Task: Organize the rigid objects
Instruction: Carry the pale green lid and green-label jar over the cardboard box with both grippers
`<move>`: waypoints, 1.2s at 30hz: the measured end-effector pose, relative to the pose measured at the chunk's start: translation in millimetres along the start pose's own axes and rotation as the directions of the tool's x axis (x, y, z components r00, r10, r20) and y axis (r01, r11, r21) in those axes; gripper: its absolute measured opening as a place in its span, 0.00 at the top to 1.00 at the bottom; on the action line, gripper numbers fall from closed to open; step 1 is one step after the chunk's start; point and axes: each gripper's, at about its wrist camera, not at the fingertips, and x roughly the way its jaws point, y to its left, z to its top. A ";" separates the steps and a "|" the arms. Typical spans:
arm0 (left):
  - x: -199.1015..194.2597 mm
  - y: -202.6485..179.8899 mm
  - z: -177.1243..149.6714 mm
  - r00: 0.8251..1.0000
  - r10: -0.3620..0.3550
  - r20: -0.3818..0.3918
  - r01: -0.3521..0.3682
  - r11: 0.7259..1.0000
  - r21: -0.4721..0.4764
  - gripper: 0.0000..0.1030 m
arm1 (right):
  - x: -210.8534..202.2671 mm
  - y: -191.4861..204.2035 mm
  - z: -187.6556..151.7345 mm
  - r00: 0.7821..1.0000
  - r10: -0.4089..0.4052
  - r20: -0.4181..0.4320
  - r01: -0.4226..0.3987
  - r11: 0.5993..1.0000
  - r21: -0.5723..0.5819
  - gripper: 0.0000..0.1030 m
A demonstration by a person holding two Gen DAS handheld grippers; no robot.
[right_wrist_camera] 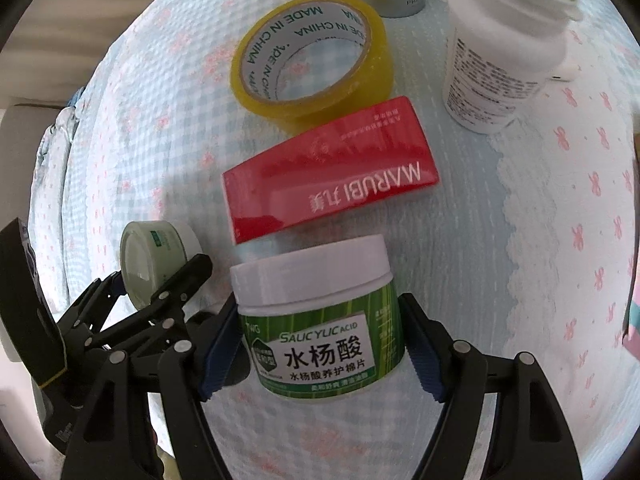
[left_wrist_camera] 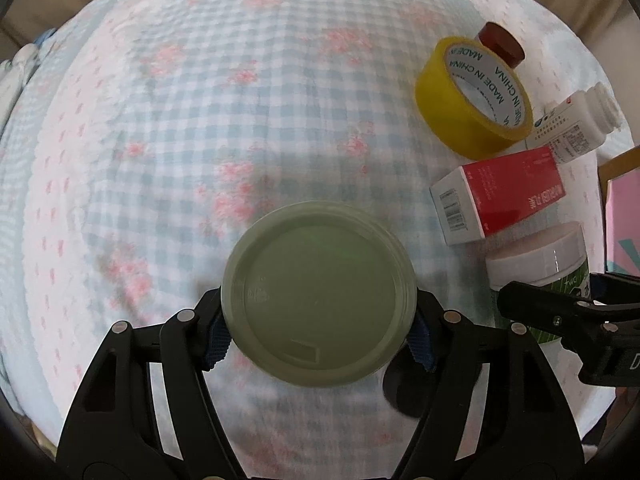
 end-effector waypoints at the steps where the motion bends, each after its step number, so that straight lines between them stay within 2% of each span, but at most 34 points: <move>1: -7.1 2.5 -0.8 1.000 -0.001 0.003 0.001 1.000 -0.005 0.35 | -2.5 1.0 -1.8 1.000 0.000 0.003 0.000 1.000 -0.001 0.31; 6: -54.1 9.2 -1.2 0.999 -0.011 0.033 0.011 1.000 -0.008 0.35 | -33.5 11.0 -11.9 0.999 0.004 0.037 -0.004 1.000 -0.001 0.31; 10: -105.2 5.7 -4.9 0.997 -0.030 0.069 0.030 1.000 0.004 0.35 | -81.5 22.0 -21.8 0.996 0.002 0.094 -0.001 1.000 -0.017 0.31; 14: -155.0 -7.9 -1.4 0.991 -0.057 0.120 0.054 0.998 0.032 0.35 | -134.9 28.9 -32.3 0.988 0.003 0.153 0.001 1.000 -0.027 0.31; 19: -213.9 -46.8 3.9 0.980 -0.094 0.177 0.081 0.994 0.076 0.35 | -214.5 21.7 -49.1 0.969 -0.003 0.246 0.015 0.999 -0.047 0.31; 24: -265.1 -109.4 -1.0 0.964 -0.139 0.227 0.118 0.987 0.106 0.35 | -280.6 -0.4 -66.2 0.944 -0.041 0.327 0.066 0.996 -0.066 0.31; 29: -296.6 -184.4 -13.9 0.954 -0.153 0.256 0.123 0.984 0.129 0.35 | -338.3 -53.1 -84.8 0.926 -0.038 0.376 0.078 0.993 -0.093 0.31; 33: -300.7 -247.0 -16.7 0.949 -0.177 0.263 0.147 0.981 0.130 0.35 | -366.3 -112.5 -96.6 0.921 -0.049 0.387 0.093 0.991 -0.095 0.31; 36: -291.8 -293.9 -14.0 0.950 -0.206 0.237 0.181 0.976 0.125 0.35 | -378.4 -153.1 -101.4 0.920 -0.062 0.388 0.096 0.993 -0.071 0.31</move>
